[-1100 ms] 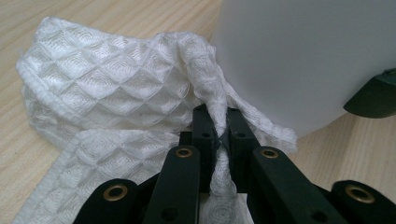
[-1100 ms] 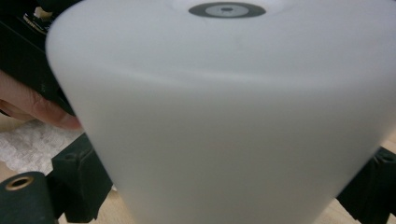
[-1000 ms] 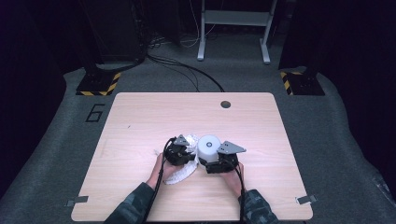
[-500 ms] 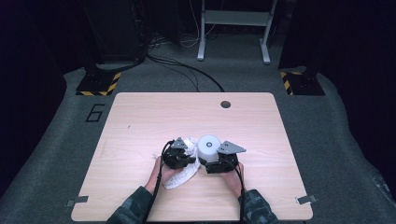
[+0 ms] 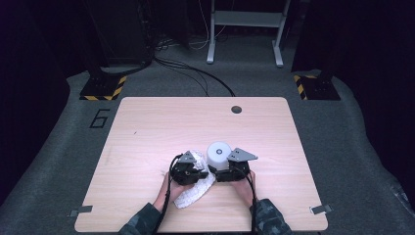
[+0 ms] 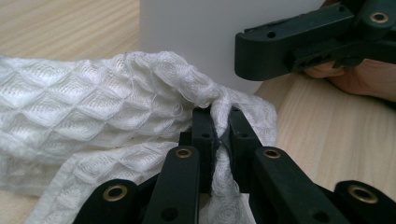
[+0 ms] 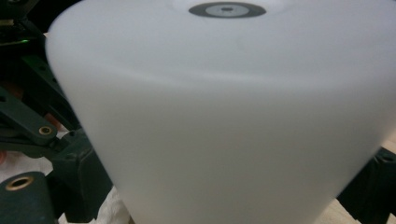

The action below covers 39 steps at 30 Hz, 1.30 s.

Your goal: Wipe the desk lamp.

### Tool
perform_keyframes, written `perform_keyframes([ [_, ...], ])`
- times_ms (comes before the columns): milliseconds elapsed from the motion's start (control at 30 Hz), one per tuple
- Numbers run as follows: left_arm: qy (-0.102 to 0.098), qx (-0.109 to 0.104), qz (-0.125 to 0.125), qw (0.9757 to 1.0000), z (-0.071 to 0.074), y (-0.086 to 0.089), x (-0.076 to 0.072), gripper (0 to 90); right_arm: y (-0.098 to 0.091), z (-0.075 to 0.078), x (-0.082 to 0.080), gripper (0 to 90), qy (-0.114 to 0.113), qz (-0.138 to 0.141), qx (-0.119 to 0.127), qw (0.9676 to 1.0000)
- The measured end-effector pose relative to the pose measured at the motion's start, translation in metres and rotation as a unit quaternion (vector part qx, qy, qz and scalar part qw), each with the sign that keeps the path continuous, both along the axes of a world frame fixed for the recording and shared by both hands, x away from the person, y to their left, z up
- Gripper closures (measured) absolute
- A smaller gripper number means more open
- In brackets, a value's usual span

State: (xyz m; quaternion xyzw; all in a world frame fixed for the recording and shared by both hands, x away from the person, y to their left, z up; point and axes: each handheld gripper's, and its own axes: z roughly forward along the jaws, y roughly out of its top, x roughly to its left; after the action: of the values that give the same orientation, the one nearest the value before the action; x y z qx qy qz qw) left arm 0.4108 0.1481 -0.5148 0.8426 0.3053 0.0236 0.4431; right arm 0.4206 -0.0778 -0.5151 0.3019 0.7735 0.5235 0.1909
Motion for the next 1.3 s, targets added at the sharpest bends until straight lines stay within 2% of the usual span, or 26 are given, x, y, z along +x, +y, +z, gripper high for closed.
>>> perform_keyframes([
  [100, 0.008, -0.01, -0.01, 0.9999, 0.0, -0.003, -0.004, 84.2, 0.0, 0.0, 0.0, 8.0, 0.0, 0.0, 0.0, 1.0],
  [267, 0.001, -0.013, -0.019, 0.9997, -0.002, -0.015, -0.011, 84.2, 0.0, 0.0, 0.0, 8.0, 0.0, -0.001, 0.0, 1.0],
  [367, 0.005, -0.018, -0.019, 0.9996, -0.002, -0.014, -0.011, 84.2, 0.0, 0.0, 0.0, 8.0, -0.001, 0.0, -0.001, 1.0],
  [600, 0.005, -0.015, -0.017, 0.9997, -0.002, -0.01, -0.009, 84.4, 0.0, 0.0, 0.0, 8.0, -0.001, 0.0, -0.001, 1.0],
  [767, 0.005, -0.01, -0.007, 0.9999, -0.001, -0.002, -0.004, 84.4, 0.0, 0.0, 0.0, 8.0, -0.001, 0.0, -0.001, 1.0],
  [967, 0.003, -0.013, 0.021, 0.9997, 0.0, 0.007, 0.005, 84.4, 0.0, 0.0, 0.0, 8.0, -0.001, 0.0, -0.001, 1.0],
  [1033, -0.001, -0.014, 0.021, 0.9997, -0.001, 0.008, 0.008, 84.4, 0.0, 0.0, 0.0, 8.0, -0.001, -0.001, -0.001, 1.0],
  [1167, 0.004, -0.014, 0.025, 0.9996, 0.003, 0.009, 0.011, 84.4, 0.0, 0.0, 0.0, 8.0, -0.001, 0.0, -0.001, 1.0],
  [1267, 0.001, -0.017, 0.031, 0.9994, 0.006, 0.011, 0.015, 84.4, 0.0, 0.0, 0.0, 8.0, -0.001, -0.001, -0.001, 1.0],
  [1300, -0.006, -0.019, 0.035, 0.9992, 0.008, 0.012, 0.016, 84.5, 0.0, 0.0, 0.0, 8.0, -0.001, -0.001, -0.001, 1.0],
])
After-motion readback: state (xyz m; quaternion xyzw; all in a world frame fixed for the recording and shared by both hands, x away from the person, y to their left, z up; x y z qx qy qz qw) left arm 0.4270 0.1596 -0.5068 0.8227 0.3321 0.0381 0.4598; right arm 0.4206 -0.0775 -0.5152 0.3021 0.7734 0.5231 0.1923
